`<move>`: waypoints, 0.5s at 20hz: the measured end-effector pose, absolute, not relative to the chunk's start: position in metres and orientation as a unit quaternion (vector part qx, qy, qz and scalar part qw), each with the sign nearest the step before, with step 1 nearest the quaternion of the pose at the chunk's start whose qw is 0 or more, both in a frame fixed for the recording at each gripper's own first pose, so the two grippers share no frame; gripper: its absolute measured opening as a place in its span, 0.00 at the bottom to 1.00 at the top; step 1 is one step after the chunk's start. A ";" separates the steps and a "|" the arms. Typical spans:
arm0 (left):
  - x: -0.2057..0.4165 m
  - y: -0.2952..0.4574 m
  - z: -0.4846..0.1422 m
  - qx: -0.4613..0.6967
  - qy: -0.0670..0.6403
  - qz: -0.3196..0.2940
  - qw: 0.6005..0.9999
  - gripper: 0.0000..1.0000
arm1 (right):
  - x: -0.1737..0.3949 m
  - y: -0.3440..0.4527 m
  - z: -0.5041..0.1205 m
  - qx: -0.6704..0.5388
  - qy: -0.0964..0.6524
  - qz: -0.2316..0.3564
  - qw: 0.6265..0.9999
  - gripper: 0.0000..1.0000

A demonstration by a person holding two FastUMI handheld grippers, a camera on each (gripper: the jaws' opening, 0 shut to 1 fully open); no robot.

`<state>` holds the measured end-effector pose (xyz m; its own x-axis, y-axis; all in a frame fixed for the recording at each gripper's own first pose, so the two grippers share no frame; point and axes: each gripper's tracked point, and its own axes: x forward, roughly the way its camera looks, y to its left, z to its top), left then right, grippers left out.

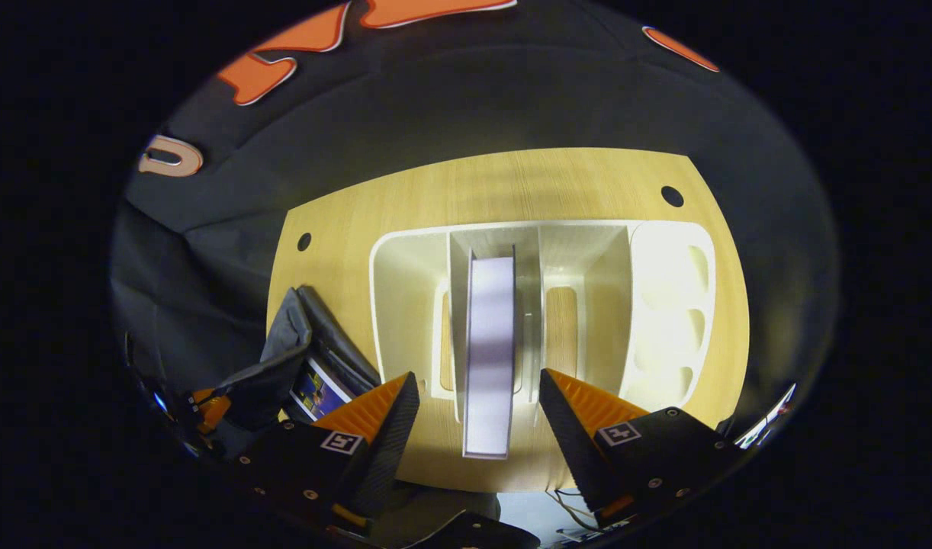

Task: Open the schoolbag, grab two books from the bookshelf and put them into the schoolbag.

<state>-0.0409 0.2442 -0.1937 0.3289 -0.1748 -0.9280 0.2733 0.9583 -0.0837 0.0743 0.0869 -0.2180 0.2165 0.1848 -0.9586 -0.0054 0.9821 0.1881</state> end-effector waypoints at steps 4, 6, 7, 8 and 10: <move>-0.045 0.247 -0.195 0.044 0.566 -0.129 0.813 0.02 | 0.081 0.083 -0.239 0.056 0.636 0.046 0.769 0.90; -0.047 0.245 -0.195 0.047 0.566 -0.129 0.813 0.02 | 0.079 0.088 -0.246 0.060 0.646 0.047 0.759 0.82; -0.047 0.244 -0.193 0.048 0.566 -0.130 0.812 0.02 | 0.076 0.090 -0.251 0.062 0.654 0.043 0.753 0.76; -0.048 0.243 -0.194 0.051 0.566 -0.132 0.812 0.02 | 0.074 0.086 -0.251 0.060 0.657 0.030 0.751 0.50; -0.049 0.241 -0.194 0.053 0.565 -0.137 0.812 0.02 | 0.073 0.082 -0.250 0.047 0.656 0.021 0.753 0.40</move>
